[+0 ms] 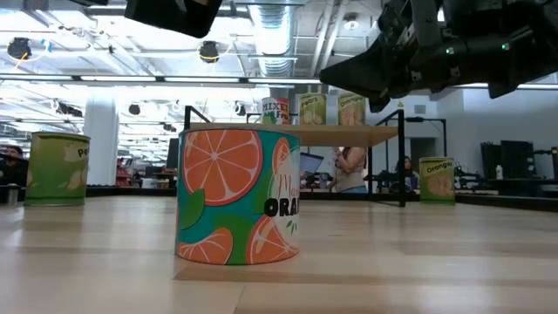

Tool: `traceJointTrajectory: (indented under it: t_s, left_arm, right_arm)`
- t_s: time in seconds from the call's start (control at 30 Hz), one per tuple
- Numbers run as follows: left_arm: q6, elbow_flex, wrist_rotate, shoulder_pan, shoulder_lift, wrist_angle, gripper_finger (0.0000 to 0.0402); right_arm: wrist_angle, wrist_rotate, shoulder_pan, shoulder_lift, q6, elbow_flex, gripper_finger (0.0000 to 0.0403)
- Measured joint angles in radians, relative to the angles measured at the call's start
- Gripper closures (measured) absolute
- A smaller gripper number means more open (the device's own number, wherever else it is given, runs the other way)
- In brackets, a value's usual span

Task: Pick and place cans onto a shelf
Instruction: Put the small canned oranges on the shelf

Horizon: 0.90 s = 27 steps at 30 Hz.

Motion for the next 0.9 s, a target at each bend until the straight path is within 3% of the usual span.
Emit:
traceJointTrajectory:
  t_s: [0.43,0.57,0.73,0.9]
  left_arm:
    - [-0.049,0.000,0.005,-0.008,0.001,0.030,0.0230]
    - [0.008,0.000,0.005,-0.033,0.001,0.034,0.0230]
    - [0.056,0.000,-0.058,-0.054,0.002,0.039,0.0230]
    - [-0.001,0.000,-0.078,-0.016,0.002,0.031,0.0230]
  right_arm:
    - [0.016,0.007,0.001,0.000,0.000,0.000,0.0384]
    - [0.016,0.007,0.001,0.000,0.000,0.000,0.0388]
    - [0.016,0.007,0.001,0.000,0.000,0.000,0.0387]
    - [0.015,0.007,0.001,0.000,0.013,0.000,0.0382]
